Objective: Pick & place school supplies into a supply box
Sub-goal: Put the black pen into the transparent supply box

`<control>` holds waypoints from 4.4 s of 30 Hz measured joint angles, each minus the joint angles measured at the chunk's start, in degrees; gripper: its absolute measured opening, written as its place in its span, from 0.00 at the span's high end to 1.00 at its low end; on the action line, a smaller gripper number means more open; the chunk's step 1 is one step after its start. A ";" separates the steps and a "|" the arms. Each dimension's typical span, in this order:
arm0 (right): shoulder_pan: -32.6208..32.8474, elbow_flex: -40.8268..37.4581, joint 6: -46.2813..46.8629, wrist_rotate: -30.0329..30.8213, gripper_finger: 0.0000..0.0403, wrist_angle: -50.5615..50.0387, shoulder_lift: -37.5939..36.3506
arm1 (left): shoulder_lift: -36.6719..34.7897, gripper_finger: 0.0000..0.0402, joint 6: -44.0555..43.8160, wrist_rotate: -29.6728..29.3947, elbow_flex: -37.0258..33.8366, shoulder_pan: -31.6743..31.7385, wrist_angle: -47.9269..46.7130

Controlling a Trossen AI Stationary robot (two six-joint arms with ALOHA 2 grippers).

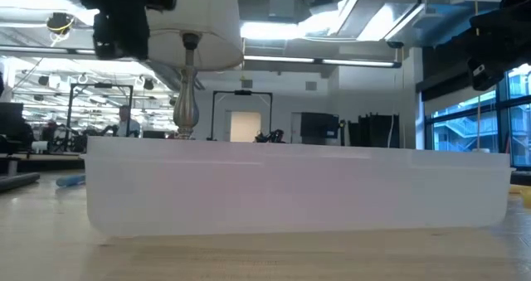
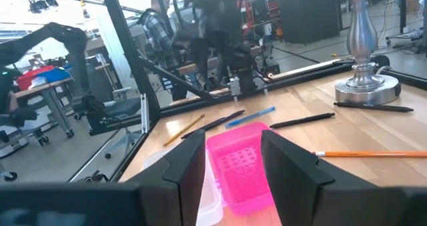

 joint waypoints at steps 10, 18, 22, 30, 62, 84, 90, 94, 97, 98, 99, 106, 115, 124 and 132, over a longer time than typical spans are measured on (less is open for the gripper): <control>0.00 -0.01 -2.52 0.00 0.63 0.00 0.00 | 12.64 0.64 -14.85 -4.01 5.46 -1.72 -6.30; 0.00 0.01 -4.32 0.00 0.63 0.00 0.00 | 15.91 0.64 -28.78 -21.04 5.46 2.79 -6.85; 0.00 0.01 -4.30 0.00 0.63 0.00 0.00 | 16.61 0.64 -30.75 -24.34 5.46 5.10 -6.73; 0.00 0.01 -4.34 0.00 0.63 0.00 0.00 | 16.96 0.64 -30.71 -27.26 5.46 7.59 -6.64; 0.00 0.01 -4.51 0.02 0.63 0.02 0.00 | 28.79 0.51 -39.45 -34.70 5.44 15.09 0.88; 0.00 -0.01 -4.49 0.00 0.63 0.02 0.00 | 32.91 0.62 -29.53 -25.98 5.44 25.46 3.66; 0.00 0.01 -4.49 0.01 0.63 0.02 0.00 | 33.90 0.65 -28.09 -22.95 5.52 26.34 4.36; 0.00 0.00 -4.49 0.00 0.63 0.02 0.00 | 34.65 0.65 -28.03 -21.86 5.54 26.57 4.43; 0.00 -0.01 -4.50 0.02 0.63 0.02 0.00 | 34.73 0.65 -27.25 -20.67 5.57 26.62 4.08; 0.00 0.01 -4.56 0.00 0.63 0.02 0.00 | 34.73 0.66 -27.03 -20.50 5.57 26.62 3.99; 0.00 0.00 -4.56 0.00 0.63 0.02 0.00 | 34.77 0.67 -26.99 -20.42 5.57 26.53 3.87; 0.00 0.00 -4.65 0.01 0.63 0.02 0.00 | 34.62 0.76 -26.02 -19.76 5.46 26.43 3.57; 0.00 0.00 -4.67 0.00 0.63 0.02 0.01 | 34.47 0.88 -22.21 -19.18 5.43 26.21 3.89; 0.00 0.01 -4.53 0.00 0.63 0.02 0.00 | 31.84 0.89 -20.14 -16.65 5.16 25.52 3.63; 0.00 0.00 -4.62 0.00 0.63 0.01 0.01 | 26.40 0.88 -19.61 -15.44 5.18 22.08 3.70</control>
